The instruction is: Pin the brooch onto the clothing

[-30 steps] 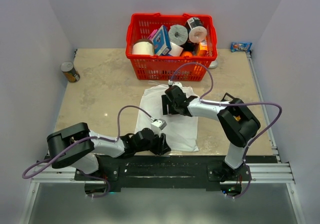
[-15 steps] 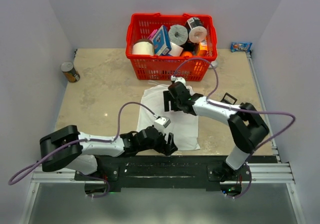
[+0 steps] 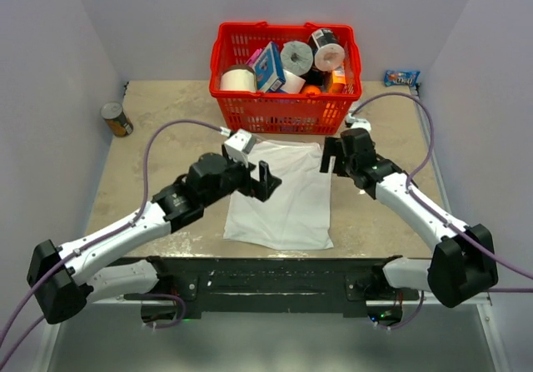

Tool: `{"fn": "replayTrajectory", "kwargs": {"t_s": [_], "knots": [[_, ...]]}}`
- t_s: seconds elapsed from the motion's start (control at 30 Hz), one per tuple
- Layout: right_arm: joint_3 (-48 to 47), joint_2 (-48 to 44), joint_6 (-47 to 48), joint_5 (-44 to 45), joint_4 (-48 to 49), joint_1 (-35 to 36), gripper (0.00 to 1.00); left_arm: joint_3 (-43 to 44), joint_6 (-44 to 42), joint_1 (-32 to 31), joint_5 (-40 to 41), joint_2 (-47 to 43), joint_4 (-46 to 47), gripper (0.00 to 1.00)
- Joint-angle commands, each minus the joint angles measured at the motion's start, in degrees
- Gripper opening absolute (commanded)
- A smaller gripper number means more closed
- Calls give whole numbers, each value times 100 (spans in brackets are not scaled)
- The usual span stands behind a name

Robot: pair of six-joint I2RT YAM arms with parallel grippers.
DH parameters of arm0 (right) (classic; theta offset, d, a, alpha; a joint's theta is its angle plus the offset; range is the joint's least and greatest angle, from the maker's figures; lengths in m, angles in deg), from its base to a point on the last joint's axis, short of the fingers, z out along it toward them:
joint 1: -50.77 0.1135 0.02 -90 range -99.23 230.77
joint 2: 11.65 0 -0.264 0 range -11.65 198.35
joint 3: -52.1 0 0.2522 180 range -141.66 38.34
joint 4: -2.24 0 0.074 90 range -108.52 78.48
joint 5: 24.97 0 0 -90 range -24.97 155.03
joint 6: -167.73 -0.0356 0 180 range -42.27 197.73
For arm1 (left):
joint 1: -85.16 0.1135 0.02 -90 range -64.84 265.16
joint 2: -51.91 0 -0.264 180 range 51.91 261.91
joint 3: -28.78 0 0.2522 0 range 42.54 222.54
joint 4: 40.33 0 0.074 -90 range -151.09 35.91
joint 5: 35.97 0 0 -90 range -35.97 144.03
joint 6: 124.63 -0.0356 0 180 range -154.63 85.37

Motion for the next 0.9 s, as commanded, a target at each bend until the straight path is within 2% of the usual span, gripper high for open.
{"fn": "replayTrajectory", "kwargs": {"t_s": [0.0, 0.1, 0.13, 0.17, 0.23, 0.27, 0.43, 0.7, 0.87], "knots": [[259, -5, 338, 71, -12, -727, 92, 1149, -1404, 887, -815, 331, -937, 99], [338, 241, 347, -34, 102, -1316, 90, 1379, -1485, 1774, -1640, 587, -1017, 99], [339, 320, 347, -61, 146, -1518, 89, 1336, -1415, 2307, -1956, 570, -913, 100], [312, 399, 364, -113, 242, -1616, 88, 1153, -1327, 2521, -2342, 465, -816, 99], [225, 706, 399, -184, 322, -1809, 85, 1002, -1361, 2760, -2207, 342, -683, 99], [85, 812, 417, -193, 331, -1853, 84, 932, -1379, 2769, -1979, 272, -692, 99], [-329, 1515, 452, -158, 384, -2108, 76, 764, -1379, 2769, -2065, 271, -665, 99], [-338, 1656, 505, 123, 507, -2179, 73, 632, -1318, 2769, -2135, 412, -639, 99], [-268, 1788, 505, 9, 603, -2267, 73, 588, -1309, 2769, -2153, 359, -595, 99]]}}
